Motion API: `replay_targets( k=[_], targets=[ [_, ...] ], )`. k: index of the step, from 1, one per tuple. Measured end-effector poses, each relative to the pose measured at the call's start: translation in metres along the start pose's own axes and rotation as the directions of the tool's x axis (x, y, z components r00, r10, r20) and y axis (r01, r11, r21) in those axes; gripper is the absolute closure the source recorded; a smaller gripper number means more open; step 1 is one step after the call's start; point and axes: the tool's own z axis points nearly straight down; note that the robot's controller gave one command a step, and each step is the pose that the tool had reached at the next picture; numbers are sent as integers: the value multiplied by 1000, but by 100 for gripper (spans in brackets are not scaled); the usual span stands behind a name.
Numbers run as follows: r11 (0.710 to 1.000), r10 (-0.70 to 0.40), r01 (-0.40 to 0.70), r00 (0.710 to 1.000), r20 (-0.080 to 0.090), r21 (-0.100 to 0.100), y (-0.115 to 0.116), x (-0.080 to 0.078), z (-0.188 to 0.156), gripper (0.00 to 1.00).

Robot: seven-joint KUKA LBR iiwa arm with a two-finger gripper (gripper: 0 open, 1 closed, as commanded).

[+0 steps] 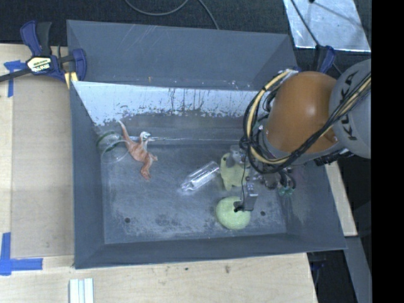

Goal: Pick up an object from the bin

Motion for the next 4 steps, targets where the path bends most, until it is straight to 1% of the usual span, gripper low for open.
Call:
replay_targets(
  k=[1,2,3,4],
  targets=[
    [1000,0,0,1000,0,0,0,0,0,0],
    [992,125,-125,992,12,-2,-19,-28,38,0],
    [989,150,-150,989,5,1,-28,-78,77,0],
    [980,197,-197,980,0,0,-27,-61,79,0]
  ],
)
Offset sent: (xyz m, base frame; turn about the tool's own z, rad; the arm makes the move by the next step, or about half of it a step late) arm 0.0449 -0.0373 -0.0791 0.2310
